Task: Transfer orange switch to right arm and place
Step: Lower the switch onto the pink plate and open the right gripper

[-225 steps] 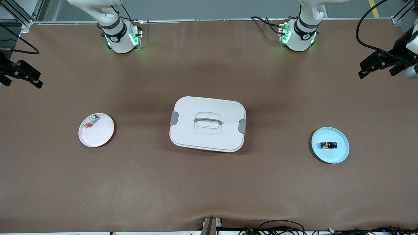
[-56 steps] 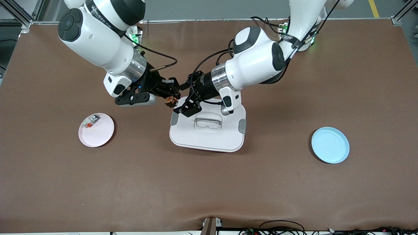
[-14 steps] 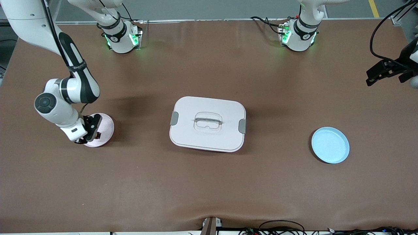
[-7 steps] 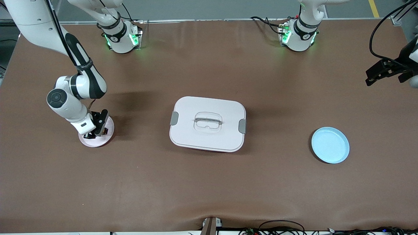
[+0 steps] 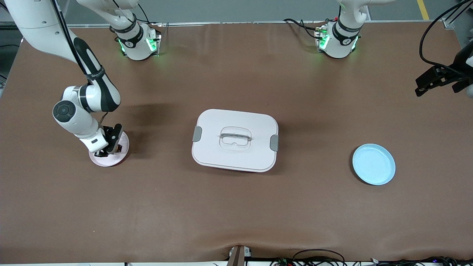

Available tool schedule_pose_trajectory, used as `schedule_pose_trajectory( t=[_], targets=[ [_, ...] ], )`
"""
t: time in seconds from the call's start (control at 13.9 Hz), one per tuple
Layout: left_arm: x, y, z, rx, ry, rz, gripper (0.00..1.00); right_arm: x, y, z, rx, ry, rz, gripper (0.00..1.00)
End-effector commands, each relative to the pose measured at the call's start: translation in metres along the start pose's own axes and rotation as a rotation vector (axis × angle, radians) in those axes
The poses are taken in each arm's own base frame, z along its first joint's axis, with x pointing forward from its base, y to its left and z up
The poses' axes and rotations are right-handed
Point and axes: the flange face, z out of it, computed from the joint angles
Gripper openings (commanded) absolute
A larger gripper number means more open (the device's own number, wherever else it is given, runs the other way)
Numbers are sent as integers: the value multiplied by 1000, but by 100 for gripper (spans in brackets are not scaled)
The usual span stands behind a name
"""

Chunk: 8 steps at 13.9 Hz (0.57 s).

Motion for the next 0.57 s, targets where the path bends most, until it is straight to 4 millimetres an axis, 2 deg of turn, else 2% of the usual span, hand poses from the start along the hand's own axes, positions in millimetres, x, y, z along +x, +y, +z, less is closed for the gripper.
schedule_pose_trajectory(
  t=[0.0, 0.5],
  targets=[
    [-1, -3, -7, -20, 13, 11, 100, -7, -3, -5, -13, -2, -12, 100],
    [0, -3, -7, -21, 13, 19, 100, -4, 4, -17, -27, -2, 0, 100]
  ],
)
